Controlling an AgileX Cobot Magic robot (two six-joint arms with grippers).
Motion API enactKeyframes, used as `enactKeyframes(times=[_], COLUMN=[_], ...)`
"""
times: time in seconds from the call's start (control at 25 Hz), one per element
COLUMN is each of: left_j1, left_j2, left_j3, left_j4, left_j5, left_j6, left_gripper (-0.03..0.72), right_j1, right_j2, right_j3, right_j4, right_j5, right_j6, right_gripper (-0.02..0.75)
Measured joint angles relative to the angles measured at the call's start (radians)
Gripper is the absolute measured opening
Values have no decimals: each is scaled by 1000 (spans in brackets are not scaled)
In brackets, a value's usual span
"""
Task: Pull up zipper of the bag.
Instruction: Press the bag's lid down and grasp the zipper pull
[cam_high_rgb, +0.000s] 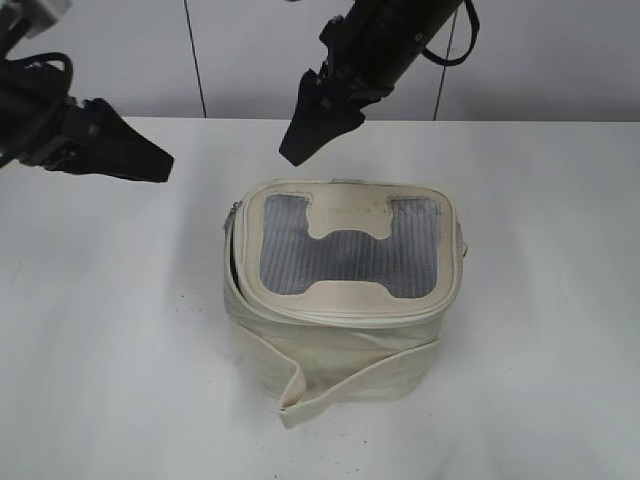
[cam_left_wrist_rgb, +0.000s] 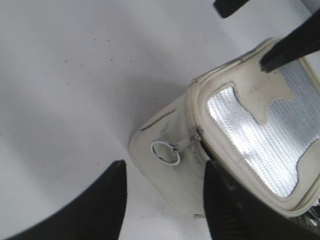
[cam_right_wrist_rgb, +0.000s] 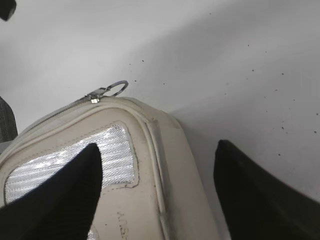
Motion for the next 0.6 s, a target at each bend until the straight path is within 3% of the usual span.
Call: enactKeyframes(times=[0.2,0.4,0.6], left_j1=[-69,-74,-74], left_j2=[67,108,132], left_j3=[-64,-105,-108], left_j4=[41,54,186], left_j5=[4,-5,17], left_j6=[3,3,3], left_gripper=[386,387,388], right_j1=[1,1,1], right_j2=[44,84,121], right_j3=[-3,-6,-6], right_j4=[1,14,46], right_j5=[1,2,4], right_j6=[-20,-23,-32], right_gripper=[515,506,500])
